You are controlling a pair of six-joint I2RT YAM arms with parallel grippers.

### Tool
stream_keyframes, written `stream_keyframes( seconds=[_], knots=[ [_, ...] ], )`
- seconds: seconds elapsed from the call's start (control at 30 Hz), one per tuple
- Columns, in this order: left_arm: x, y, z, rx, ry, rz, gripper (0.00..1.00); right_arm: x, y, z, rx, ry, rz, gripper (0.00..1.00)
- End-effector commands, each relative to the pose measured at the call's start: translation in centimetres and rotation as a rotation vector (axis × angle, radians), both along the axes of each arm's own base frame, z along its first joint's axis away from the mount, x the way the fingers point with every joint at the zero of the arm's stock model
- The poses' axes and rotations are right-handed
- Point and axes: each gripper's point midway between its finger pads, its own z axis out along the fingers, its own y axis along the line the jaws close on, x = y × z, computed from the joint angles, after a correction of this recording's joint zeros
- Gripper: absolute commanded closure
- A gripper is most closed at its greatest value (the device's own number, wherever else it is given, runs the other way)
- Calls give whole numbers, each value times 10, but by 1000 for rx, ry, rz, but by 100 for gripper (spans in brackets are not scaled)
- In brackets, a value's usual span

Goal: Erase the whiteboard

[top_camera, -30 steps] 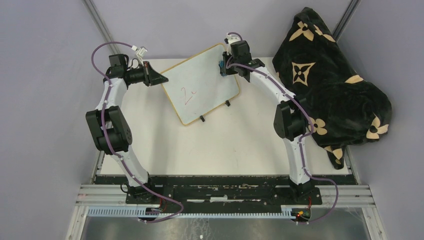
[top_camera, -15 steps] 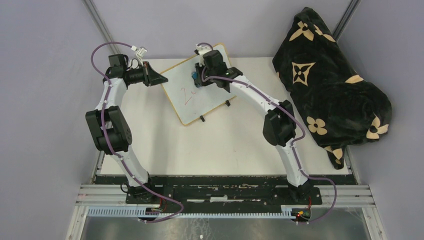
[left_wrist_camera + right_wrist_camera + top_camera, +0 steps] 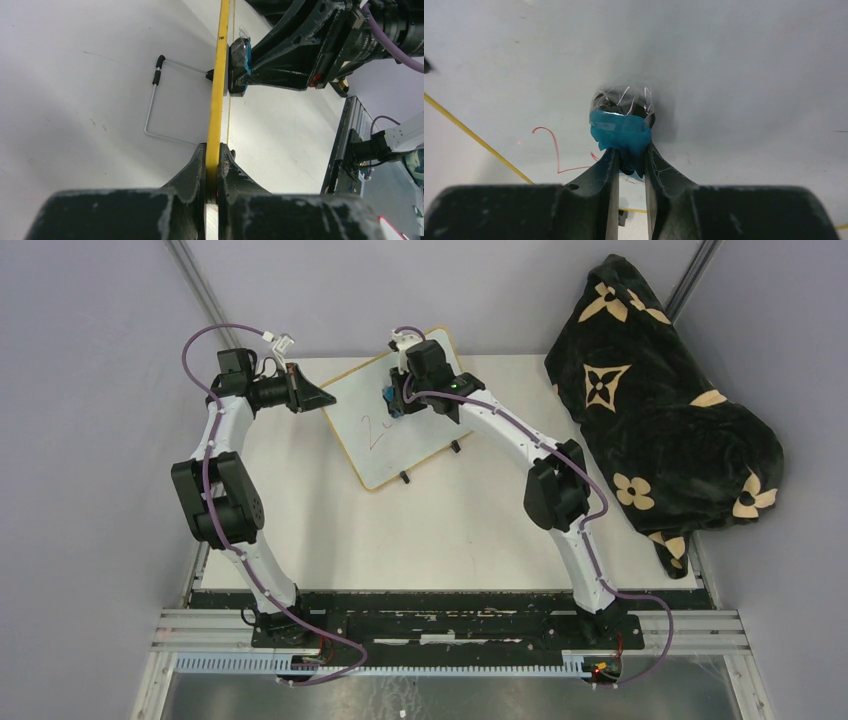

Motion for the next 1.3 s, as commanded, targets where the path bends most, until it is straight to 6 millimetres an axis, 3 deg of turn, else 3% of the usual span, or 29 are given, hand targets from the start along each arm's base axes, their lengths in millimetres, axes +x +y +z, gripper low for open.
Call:
stream_keyframes(
  seconds=[0.0,0.17,0.3,0.4,0.6,0.7,0.9,1.1,1.27],
  knots=[
    [4,9,-28,119,28,50,97,34,-54,0,-50,-42,-149,99],
    [4,9,-27,119,25,48,97,50,-97,-4,-85,-41,-235,99],
    [4,9,-28,118,26,48,97,45,-99,-5,-80,-43,-233,99],
    [4,9,-28,119,27,48,97,33,-83,-3,-44,-43,-198,99],
    [4,9,-28,117,28,49,97,-12,-24,-8,-72,-72,-13,99],
    [4,10,-27,119,27,51,97,-26,-6,-13,-68,-69,53,100],
    [2,9,-28,120,30,47,97,-32,6,-19,-61,-56,104,100],
    [3,9,-29,117,35,47,97,-30,19,-13,-30,-59,135,99],
    [4,9,-27,117,31,48,97,-17,5,-32,-103,-60,59,99]
  ],
)
